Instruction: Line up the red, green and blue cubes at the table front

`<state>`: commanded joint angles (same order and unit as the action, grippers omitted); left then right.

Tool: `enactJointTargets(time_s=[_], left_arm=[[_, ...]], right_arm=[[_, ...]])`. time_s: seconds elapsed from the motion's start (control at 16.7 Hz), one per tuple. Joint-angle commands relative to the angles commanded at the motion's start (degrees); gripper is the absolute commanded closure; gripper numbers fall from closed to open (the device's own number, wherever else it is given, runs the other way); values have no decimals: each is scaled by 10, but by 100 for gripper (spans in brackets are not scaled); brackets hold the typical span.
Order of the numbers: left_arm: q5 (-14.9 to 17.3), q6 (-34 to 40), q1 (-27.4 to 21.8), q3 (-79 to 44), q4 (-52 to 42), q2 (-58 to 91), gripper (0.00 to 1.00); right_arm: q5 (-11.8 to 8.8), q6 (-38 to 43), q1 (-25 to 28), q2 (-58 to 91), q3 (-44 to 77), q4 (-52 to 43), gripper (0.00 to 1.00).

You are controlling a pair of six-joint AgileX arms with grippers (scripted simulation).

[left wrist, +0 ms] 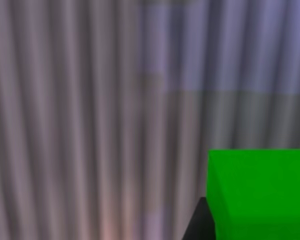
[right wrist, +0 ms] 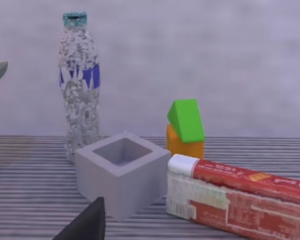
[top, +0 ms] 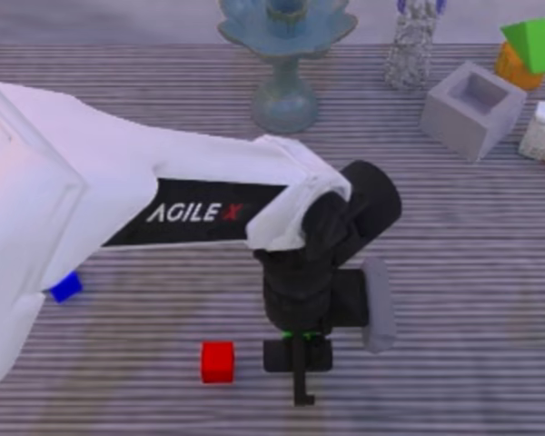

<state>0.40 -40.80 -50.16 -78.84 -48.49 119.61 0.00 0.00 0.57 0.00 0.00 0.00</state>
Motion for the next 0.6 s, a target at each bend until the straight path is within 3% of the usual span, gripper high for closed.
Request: enactJointTargets(time_s=[0.6], left_arm=[[0,0,0,0,0,0,2]], right_arm=[[0,0,0,0,0,0,0]])
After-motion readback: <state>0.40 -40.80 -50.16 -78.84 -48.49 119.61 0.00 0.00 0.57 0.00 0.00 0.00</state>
